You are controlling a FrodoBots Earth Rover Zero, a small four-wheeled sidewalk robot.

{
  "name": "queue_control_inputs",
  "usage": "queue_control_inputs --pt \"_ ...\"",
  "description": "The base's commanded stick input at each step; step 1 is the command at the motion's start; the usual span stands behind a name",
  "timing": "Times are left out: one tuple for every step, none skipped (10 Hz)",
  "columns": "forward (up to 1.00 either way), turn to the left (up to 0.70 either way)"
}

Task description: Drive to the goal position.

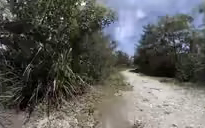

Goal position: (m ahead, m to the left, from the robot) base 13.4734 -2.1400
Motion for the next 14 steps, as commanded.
queue_control_inputs --pt "0.54 -0.54" --pt "0.54 -0.54" --pt "0.54 -0.54" --pt "0.54 -0.51" --pt "0.54 -0.13" --pt "0.54 0.0" --pt "0.56 0.0" --pt "0.59 0.0" --pt "0.64 0.0" --pt "0.68 0.0" --pt "0.7 0.0" --pt "0.7 0.0" --pt "0.7 0.0" --pt "0.7 0.0"
